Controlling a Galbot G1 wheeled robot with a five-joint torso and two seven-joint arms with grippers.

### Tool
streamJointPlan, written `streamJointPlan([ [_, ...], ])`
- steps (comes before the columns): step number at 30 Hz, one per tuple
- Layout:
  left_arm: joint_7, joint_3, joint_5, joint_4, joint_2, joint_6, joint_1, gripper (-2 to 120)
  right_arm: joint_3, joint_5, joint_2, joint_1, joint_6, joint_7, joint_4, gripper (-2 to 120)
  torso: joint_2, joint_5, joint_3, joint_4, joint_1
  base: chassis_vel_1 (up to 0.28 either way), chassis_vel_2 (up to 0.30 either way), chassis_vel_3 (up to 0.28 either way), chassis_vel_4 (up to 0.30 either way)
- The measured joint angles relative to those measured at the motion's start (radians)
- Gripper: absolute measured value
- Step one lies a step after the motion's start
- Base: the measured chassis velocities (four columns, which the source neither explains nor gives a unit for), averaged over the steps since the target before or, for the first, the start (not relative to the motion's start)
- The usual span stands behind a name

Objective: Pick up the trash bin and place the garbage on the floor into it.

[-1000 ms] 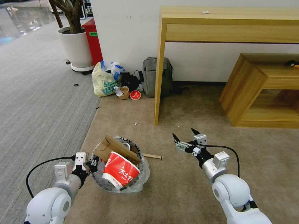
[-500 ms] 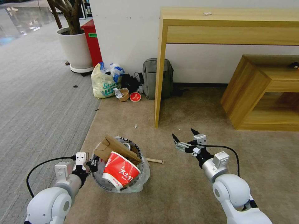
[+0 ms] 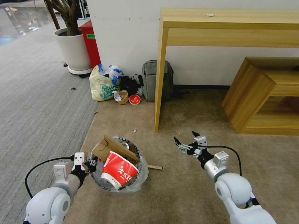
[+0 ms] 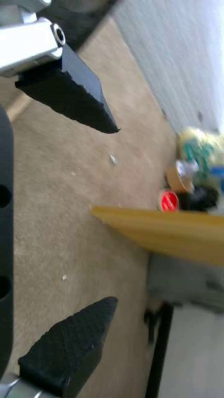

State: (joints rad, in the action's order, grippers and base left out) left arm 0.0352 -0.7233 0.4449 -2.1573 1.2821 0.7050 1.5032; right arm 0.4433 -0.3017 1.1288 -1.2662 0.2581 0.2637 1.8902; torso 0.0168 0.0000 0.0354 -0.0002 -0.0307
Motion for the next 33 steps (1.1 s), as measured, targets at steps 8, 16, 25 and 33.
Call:
streamJointPlan([
  [8, -0.006, -0.019, 0.005, 0.009, 0.002, 0.0, -0.004, 0, -0.103, 0.018, -0.142, 0.152, -0.063, 0.275, -0.201, 100, 0.0, 0.0001, 0.0, 0.0001, 0.0, 0.0, 0.0, 0.0, 0.0],
  [16, -0.016, -0.019, -0.001, 0.01, 0.024, 0.002, -0.004, 0, -0.293, 0.084, -0.182, 0.323, -0.136, 0.516, -0.477, 100, 0.0, 0.0002, 0.0, 0.0, 0.0, 0.0, 0.0, 0.0, 0.0],
  [25, -0.023, -0.019, -0.001, 0.01, 0.04, 0.01, -0.012, 0, -0.473, 0.131, -0.114, 0.463, -0.192, 0.508, -0.7, 100, 0.0, 0.0, 0.0, 0.0001, 0.0, 0.0, 0.0, 0.0, 0.0],
  [33, -0.027, -0.022, -0.001, -0.009, 0.048, 0.013, -0.007, 0, -0.552, 0.136, -0.01, 0.569, -0.193, 0.496, -0.858, 100, 0.0, -0.0004, 0.0, -0.0001, 0.0, 0.0, 0.0, 0.0, 0.0],
])
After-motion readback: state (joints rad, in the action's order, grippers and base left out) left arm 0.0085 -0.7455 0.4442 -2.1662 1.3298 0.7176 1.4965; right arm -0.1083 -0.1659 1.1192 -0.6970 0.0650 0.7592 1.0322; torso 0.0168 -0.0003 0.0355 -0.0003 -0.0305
